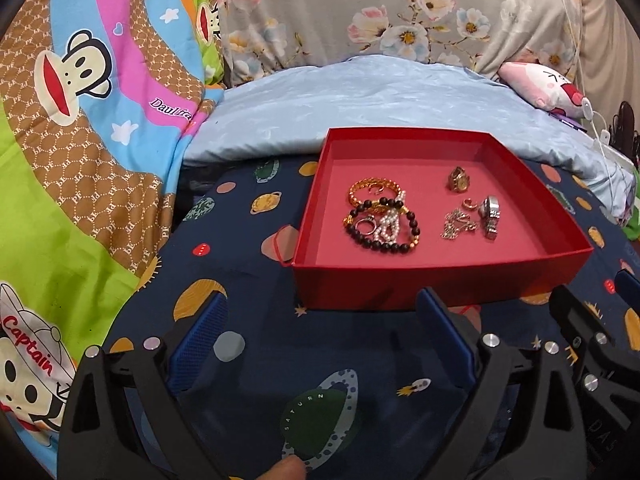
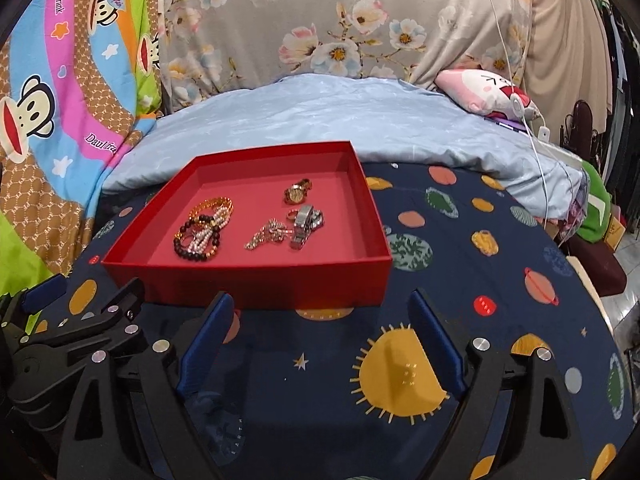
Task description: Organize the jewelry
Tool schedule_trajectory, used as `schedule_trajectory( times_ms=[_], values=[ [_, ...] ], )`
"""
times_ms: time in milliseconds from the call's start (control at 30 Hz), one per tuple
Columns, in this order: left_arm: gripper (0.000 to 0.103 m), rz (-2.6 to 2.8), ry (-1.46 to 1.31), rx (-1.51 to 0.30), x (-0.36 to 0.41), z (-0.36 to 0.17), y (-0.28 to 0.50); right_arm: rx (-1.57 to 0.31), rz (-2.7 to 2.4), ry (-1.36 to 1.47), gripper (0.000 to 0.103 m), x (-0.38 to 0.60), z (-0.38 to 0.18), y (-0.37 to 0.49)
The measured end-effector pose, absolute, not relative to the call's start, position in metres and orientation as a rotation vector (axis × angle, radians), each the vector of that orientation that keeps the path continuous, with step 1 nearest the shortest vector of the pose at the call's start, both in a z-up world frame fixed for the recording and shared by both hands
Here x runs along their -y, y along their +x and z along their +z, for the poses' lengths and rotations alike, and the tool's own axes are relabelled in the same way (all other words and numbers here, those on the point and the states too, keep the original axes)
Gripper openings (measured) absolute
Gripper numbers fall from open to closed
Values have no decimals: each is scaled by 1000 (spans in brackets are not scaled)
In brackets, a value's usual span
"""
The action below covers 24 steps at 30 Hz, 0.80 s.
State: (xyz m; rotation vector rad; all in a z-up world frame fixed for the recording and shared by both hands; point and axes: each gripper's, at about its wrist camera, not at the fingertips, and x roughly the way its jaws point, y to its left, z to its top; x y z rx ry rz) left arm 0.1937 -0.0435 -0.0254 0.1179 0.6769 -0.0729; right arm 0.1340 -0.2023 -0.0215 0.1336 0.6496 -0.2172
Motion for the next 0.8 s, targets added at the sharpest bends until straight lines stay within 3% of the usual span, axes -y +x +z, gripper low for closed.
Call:
schedule_trajectory(
  times_ms=[800],
  values=[
    [93,-63,96,-686,40,-35,192,-717,-259,126,87,200,-33,134]
  ],
)
